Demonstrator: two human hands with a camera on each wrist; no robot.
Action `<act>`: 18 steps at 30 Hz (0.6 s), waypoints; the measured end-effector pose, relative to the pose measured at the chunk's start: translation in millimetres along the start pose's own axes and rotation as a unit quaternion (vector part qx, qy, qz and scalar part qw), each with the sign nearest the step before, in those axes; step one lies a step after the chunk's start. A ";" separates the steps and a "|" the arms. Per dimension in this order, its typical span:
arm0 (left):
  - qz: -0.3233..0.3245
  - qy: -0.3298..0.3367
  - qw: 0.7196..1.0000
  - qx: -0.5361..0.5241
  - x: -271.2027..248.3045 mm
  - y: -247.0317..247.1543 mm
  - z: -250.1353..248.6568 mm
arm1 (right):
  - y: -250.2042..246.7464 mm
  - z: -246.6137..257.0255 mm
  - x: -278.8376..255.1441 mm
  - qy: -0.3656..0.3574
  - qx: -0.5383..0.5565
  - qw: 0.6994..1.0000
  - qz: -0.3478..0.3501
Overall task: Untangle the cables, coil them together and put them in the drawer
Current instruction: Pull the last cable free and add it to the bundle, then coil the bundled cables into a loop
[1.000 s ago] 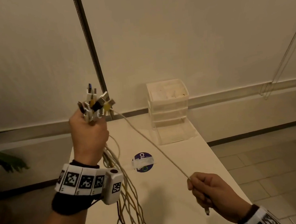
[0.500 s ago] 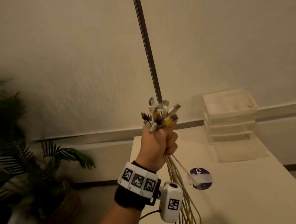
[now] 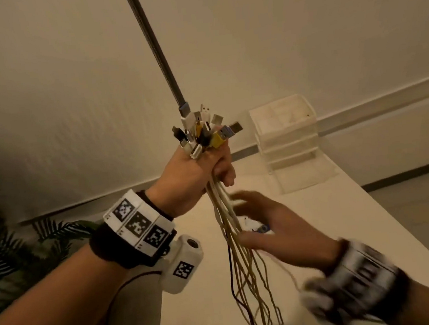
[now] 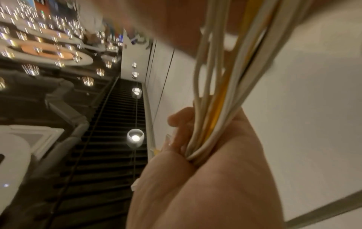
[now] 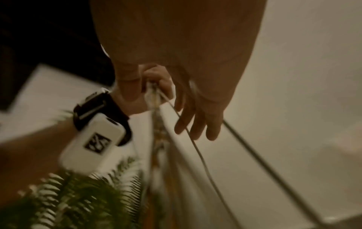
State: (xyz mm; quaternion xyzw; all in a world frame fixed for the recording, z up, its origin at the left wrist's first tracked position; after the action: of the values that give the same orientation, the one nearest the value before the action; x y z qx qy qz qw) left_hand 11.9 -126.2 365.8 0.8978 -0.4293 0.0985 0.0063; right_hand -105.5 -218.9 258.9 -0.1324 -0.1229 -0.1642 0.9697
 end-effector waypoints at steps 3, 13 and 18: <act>-0.029 0.019 0.998 0.057 -15.0 0.1 -13.0 | 40.4 42.1 39.1 -0.046 -0.007 0.999 -0.021; -0.184 0.001 0.983 -0.023 -51.6 -18.6 -28.8 | 80.7 39.7 14.9 0.018 0.115 0.991 0.064; -0.212 0.010 0.971 -0.106 -55.2 -26.8 -26.9 | 79.1 -14.1 -22.6 0.131 0.127 0.978 0.096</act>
State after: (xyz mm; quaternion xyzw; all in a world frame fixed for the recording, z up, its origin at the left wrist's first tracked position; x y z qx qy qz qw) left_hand -5.8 -64.2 384.1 0.9615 -0.2371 0.0584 0.1264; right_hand -95.7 -144.6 222.3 0.0036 -0.0013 -0.0694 0.9976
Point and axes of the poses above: each hand's wrist, its own x-axis towards the middle knuckle, its own y-axis out of the palm, z = x × y, the point moved 1 cm from there along x, towards the middle knuckle, and after that the axes turned 11 degrees about -z, right-handed, at the moved point
